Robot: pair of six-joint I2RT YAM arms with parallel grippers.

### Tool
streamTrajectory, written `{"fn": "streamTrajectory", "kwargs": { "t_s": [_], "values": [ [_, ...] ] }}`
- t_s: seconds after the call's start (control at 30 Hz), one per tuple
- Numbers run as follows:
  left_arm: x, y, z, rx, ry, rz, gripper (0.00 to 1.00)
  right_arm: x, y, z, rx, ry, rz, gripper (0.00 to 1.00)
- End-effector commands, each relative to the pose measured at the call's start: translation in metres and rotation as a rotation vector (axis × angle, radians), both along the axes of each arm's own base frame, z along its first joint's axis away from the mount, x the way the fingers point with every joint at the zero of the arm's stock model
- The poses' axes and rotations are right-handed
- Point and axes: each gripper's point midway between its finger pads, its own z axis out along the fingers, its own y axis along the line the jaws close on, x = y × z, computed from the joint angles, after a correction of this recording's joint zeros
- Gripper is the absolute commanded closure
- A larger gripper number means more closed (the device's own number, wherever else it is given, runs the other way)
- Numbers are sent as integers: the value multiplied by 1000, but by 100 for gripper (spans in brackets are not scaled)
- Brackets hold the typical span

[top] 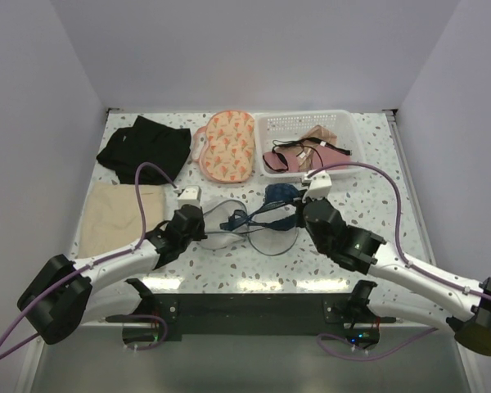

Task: Unzip the laundry bag and remove the bra
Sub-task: Pick up the bra from the laundry bag.

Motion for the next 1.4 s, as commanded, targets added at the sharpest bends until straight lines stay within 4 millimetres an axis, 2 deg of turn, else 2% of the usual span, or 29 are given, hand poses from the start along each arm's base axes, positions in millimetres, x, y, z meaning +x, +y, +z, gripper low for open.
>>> {"fn": "streamTrajectory", "kwargs": {
  "t_s": [0.0,0.27,0.53,0.6,0.73,0.9,1.07,1.1,1.13,1.2,1.23,1.3,1.37],
  "values": [
    [7,2,9,-21,-23,46,100,7,-11,39,106,-118,-74,100],
    [3,2,-3,-23,19,64,100,1,-39,74,242,-232,-169,100],
    [4,-4,-5,-37,34,57,100,3,-29,92,248,-265,-111,100],
    [4,-3,-7,-32,42,61,100,1,-26,106,300,-308,-77,100],
    [5,-8,-6,-50,42,46,100,-4,-8,129,338,-372,43,100],
    [6,-12,-4,-67,37,35,100,-4,21,132,345,-396,164,100],
    [5,-13,-4,-80,39,31,100,3,37,144,356,-468,199,100],
    [5,-14,-3,-85,37,31,100,9,45,138,332,-463,205,100],
    [5,-14,-1,-90,32,31,100,11,50,149,351,-495,215,100],
    [5,-15,2,-98,28,34,100,25,60,142,303,-494,211,100],
    [4,-13,3,-98,26,37,100,30,65,152,318,-519,213,100],
    [5,-13,6,-107,23,45,100,47,62,158,331,-538,191,100],
    [4,-14,10,-118,14,45,100,64,72,156,357,-522,216,100]
  ]
}}
